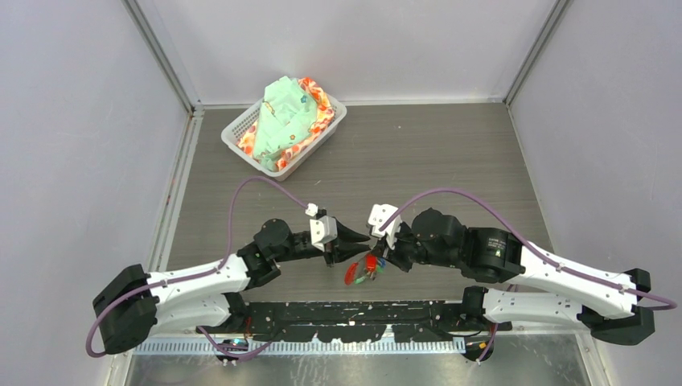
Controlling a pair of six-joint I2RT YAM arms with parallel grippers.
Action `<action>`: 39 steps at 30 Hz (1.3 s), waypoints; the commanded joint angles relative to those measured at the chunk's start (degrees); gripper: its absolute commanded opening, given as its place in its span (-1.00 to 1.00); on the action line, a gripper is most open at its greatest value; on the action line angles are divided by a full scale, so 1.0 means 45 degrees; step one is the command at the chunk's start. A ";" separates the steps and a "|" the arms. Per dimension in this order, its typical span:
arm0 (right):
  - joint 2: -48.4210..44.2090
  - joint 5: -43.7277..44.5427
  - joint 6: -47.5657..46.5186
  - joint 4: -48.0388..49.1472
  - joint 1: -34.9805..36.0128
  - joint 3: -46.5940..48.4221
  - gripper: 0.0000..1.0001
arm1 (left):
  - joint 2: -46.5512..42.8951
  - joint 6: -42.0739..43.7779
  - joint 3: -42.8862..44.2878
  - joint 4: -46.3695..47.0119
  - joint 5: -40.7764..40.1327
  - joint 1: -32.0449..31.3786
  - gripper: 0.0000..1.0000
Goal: Remove the keys from the keyring
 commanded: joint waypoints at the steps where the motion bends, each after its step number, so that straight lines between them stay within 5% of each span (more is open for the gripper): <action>1: -0.0014 0.0126 0.0100 0.0880 0.0071 0.0835 -0.98 | 0.0174 0.0076 -0.0086 0.1028 0.0181 -0.0069 -0.55; 8: 0.0077 0.0113 0.0088 0.0902 0.0071 0.0870 -0.99 | 0.0583 0.0139 -0.0068 0.1279 0.0015 -0.0099 -0.66; 15: 0.0305 -0.0009 0.0129 0.0650 0.0061 0.1036 -0.99 | 0.0915 0.0314 -0.0140 0.1916 -0.0119 -0.0155 -0.99; 39: 0.0910 -0.0220 0.0570 -0.1187 0.0047 0.2127 -0.99 | 0.0532 0.0842 -0.0506 0.2400 0.0302 -0.0187 -0.99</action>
